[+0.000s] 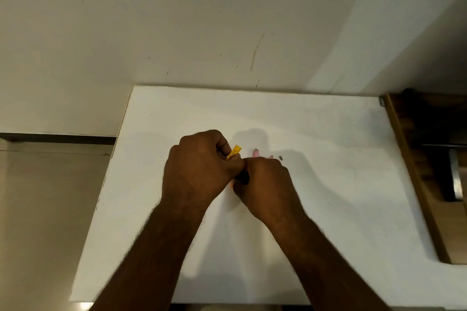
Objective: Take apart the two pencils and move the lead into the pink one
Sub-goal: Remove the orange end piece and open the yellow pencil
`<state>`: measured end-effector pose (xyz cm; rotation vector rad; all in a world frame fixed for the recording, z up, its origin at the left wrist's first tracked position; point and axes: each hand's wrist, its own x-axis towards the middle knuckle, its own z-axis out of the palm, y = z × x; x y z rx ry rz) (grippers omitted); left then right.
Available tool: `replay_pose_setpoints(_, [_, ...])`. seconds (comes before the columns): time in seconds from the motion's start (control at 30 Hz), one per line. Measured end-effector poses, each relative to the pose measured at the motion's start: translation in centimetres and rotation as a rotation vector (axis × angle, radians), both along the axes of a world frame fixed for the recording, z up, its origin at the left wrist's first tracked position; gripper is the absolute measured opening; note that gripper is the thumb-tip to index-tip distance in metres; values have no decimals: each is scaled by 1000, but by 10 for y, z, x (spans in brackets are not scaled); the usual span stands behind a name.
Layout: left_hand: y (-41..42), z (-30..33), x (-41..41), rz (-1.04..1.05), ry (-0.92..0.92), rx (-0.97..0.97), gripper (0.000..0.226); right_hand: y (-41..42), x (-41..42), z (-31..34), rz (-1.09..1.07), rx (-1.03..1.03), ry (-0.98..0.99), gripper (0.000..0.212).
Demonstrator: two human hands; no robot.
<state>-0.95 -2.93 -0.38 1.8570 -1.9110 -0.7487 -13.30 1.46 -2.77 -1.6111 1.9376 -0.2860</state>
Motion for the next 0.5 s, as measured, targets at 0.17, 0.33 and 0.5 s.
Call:
replay_pose_setpoints(0.17, [1, -1, 0, -13, 45, -29, 19, -1, -5, 4, -25, -65, -34, 10])
replay_pose_setpoints(0.33, [2, -1, -3, -49, 104, -40, 34, -13, -26, 14, -535, -45, -754, 14])
replay_pose_setpoints(0.5, [2, 0, -3, -106, 119, -43, 24, -14, -30, 18, -612, 52, -1099, 15])
